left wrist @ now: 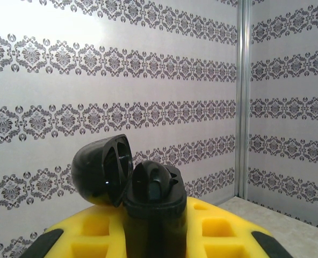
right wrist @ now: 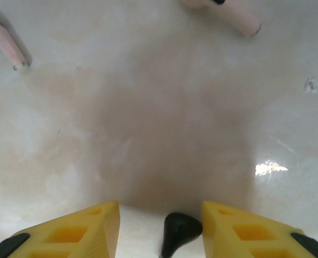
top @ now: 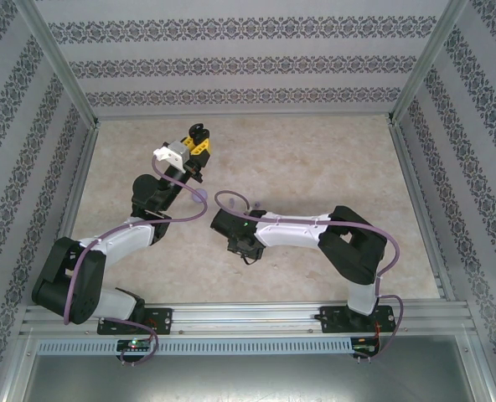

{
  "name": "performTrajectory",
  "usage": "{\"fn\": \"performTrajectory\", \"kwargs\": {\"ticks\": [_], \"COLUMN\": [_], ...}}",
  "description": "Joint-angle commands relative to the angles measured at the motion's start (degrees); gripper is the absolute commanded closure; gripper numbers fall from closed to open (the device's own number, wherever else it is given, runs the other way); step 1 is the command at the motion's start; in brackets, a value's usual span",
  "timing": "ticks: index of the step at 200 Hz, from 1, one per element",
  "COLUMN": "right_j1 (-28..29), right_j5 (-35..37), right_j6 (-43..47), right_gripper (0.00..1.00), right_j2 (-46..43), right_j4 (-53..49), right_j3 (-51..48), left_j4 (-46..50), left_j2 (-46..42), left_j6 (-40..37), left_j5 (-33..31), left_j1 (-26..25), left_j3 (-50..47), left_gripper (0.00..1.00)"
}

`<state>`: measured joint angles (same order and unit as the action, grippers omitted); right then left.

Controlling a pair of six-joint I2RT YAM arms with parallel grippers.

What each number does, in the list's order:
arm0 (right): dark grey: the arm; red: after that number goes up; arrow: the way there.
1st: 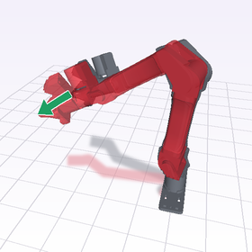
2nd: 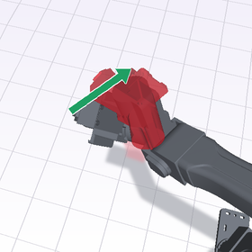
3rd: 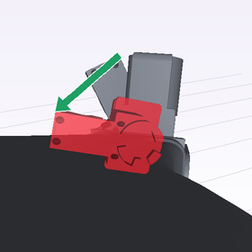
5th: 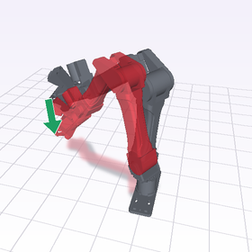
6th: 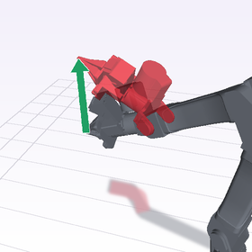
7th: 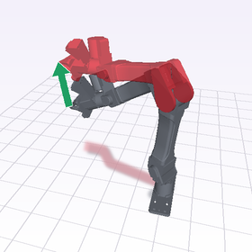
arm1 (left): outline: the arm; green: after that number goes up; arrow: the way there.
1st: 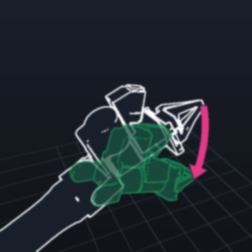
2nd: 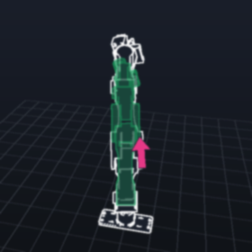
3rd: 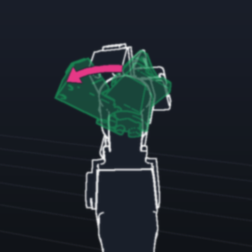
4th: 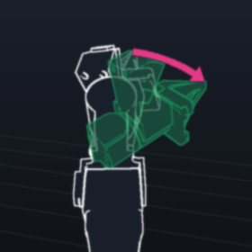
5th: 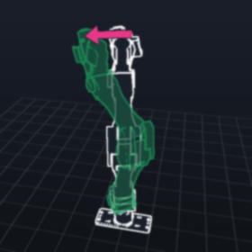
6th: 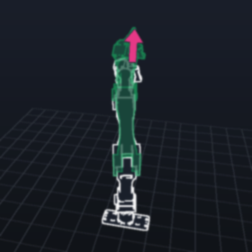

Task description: Insert wireless bluetooth earbuds into charging case

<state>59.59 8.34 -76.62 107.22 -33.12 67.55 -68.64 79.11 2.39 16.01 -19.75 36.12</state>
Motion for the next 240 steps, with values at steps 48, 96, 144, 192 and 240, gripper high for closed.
{"fn": "performTrajectory", "kwargs": {"ticks": [48,96,144,192,240], "right_j1": [1.58,0.92,0.17,-0.09,-0.25], "right_j5": [1.29,1.30,1.46,1.60,1.33], "right_j6": [-1.85,-1.98,-0.99,-0.82,-0.22], "right_gripper": [0.53,0.54,0.57,0.60,0.66], "right_j2": [0.84,1.96,2.64,2.90,3.57], "right_j4": [-4.76,-3.88,-4.05,-4.14,-4.06], "right_j3": [1.47,2.52,3.56,3.07,3.18], "left_j4": [-4.03,-4.13,-4.04,-4.11,-4.05], "left_j2": [-1.11,-0.71,-0.55,-0.37,-0.49], "left_j6": [1.56,1.73,1.56,1.58,1.56], "left_j5": [0.81,0.98,1.04,1.05,1.12], "left_j1": [0.85,0.84,0.84,0.83,0.83], "left_j3": [-0.88,-0.78,-0.59,-0.54,-0.68], "left_gripper": [1.00,1.00,1.00,1.00,1.00]}}
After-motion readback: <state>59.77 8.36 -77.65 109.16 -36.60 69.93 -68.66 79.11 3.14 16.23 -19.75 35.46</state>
